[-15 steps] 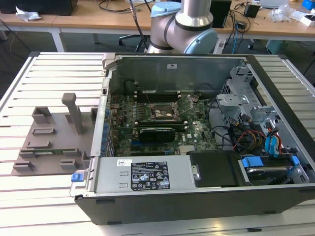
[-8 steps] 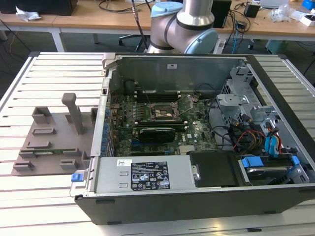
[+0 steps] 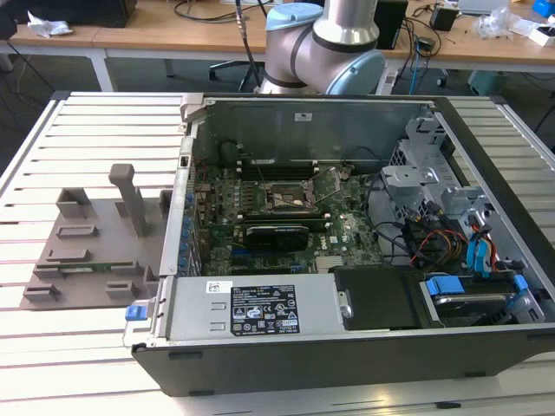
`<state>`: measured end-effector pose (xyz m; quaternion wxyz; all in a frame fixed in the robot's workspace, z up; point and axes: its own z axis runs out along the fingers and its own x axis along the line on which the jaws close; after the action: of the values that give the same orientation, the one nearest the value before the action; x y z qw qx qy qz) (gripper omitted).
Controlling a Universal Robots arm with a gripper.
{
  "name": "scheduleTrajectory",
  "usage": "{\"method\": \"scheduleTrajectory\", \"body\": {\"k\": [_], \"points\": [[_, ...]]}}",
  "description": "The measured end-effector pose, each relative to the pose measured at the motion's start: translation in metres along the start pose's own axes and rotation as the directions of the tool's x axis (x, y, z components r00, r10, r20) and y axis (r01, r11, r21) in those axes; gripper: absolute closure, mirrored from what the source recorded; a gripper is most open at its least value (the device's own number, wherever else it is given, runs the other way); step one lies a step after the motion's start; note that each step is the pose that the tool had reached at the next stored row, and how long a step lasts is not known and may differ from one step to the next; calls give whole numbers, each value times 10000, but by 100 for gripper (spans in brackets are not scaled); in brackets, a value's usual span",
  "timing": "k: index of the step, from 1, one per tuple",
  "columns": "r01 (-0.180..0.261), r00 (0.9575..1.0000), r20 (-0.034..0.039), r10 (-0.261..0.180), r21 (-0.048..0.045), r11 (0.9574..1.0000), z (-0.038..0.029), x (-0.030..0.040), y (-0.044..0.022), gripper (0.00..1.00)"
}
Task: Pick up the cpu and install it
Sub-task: 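Pick up the cpu and move it towards the insertion slot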
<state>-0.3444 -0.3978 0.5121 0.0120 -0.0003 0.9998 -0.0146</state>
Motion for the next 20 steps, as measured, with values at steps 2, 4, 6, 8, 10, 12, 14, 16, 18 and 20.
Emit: {"method": "scheduleTrajectory", "body": {"k": [2, 4, 6, 8, 10, 12, 14, 16, 18, 20], "points": [[0, 10000, -1, 0, 0, 10000, 42, -46, 1, 45], [0, 10000, 0, 0, 0, 10000, 59, -66, 2, 45], [0, 10000, 0, 0, 0, 10000, 75, -84, 2, 45], [1, 10000, -1, -1, 0, 10000, 93, -105, 2, 45], [0, 10000, -1, 0, 0, 10000, 111, -121, 3, 45], [0, 10000, 0, 0, 0, 10000, 140, -146, 4, 45], [0, 10000, 0, 0, 0, 10000, 154, -159, 4, 45], [0, 10000, -1, 0, 0, 10000, 178, -179, 5, 45], [1, 10000, 0, -1, -1, 10000, 202, -197, 6, 45], [-1, 10000, 0, 1, 0, 10000, 220, -209, 6, 45]]}}
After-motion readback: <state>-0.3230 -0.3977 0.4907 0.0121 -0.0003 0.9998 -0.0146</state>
